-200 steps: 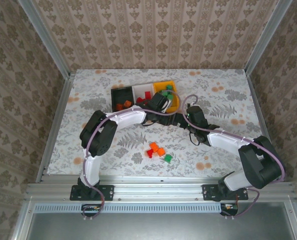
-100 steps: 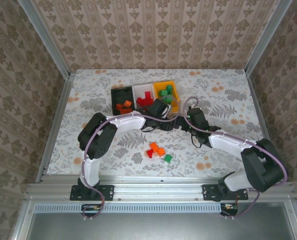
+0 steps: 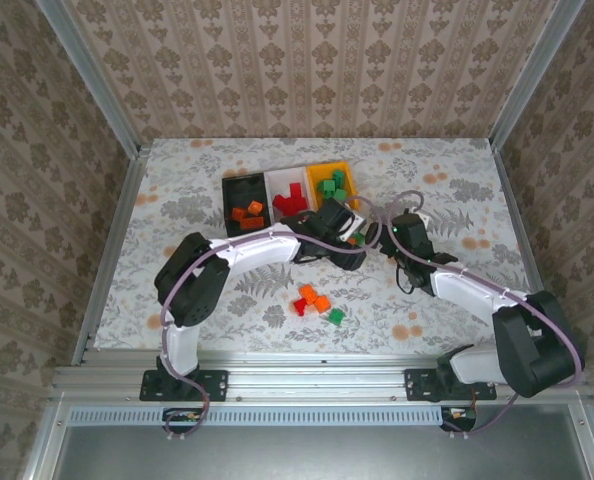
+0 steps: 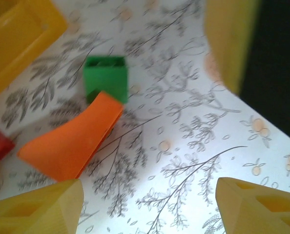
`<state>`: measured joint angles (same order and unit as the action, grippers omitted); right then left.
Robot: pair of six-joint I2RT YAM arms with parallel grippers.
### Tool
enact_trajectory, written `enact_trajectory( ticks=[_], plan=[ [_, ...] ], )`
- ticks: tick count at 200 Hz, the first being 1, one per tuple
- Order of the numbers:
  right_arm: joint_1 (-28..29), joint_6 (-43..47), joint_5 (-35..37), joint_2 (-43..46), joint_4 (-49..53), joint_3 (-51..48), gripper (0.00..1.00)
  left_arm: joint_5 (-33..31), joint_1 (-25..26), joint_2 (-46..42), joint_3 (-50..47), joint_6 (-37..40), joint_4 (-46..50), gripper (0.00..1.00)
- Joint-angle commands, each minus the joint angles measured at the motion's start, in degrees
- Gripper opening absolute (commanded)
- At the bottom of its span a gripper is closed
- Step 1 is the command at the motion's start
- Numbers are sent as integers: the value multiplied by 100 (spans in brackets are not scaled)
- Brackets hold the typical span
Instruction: Sort the legos into containers by color
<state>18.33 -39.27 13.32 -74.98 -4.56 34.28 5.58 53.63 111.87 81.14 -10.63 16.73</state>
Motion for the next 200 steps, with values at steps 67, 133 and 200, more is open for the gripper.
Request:
enact_trajectory(
  ticks=[67,133,200],
  plan=[
    [-1023,-1004,-515,345,-214,-528,100,-385,-181,714,583,1642,382,71],
    [-1033,-1008,-633,266,-322,-543,100,-602,-219,1092,825,1969,367,66],
    [-1034,-1004,-752,131,-388,-517,99,-768,-193,1328,868,2083,286,56]
  ],
)
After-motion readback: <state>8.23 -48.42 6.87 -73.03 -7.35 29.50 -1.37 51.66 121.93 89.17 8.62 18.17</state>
